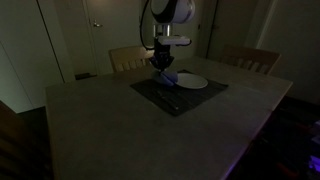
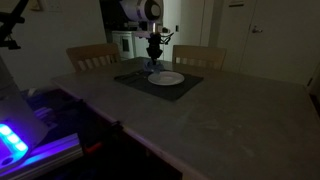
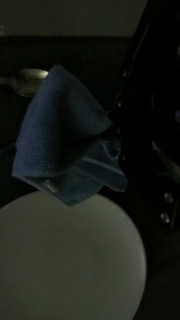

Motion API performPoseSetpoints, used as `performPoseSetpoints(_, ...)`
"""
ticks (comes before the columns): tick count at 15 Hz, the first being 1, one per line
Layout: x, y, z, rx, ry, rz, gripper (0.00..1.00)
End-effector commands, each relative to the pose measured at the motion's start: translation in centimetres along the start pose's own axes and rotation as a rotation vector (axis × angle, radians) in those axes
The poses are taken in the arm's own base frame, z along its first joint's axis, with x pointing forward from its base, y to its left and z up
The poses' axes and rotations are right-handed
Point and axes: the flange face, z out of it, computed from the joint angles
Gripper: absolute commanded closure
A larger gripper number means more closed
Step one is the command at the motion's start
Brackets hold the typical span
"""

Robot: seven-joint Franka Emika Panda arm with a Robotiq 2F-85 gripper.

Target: Wipe the white plate with the cloth on the table

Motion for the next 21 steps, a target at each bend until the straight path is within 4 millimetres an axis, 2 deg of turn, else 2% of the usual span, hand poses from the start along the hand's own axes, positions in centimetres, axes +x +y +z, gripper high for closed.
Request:
performPoseSetpoints(1,0.1,-1.5,1.7,0.029,-0.042,-0.108,0.98)
performPoseSetpoints(3,0.0,-2.2,2.7,0.036,-0.042,-0.142,0.98)
performPoseSetpoints(5,0.6,-2.4,2.8,0.025,-0.024,-0.132,0.98)
performPoseSetpoints(7,1.5,-2.4,1.8,0.003,0.006,-0.135,0.98)
performPoseSetpoints(11,3.4,-2.6,-1.6,-0.067,0.071,-0.192,0.98)
performPoseSetpoints(15,4.5,-4.7,-3.5,-0.061,0.118,-0.241,0.98)
performPoseSetpoints(17,4.5,-5.8,-3.3,-0.043,0.123,-0.253,0.98)
performPoseSetpoints(21,3.8,-6.9,-0.6,-0.023,0.068,-0.255,0.98)
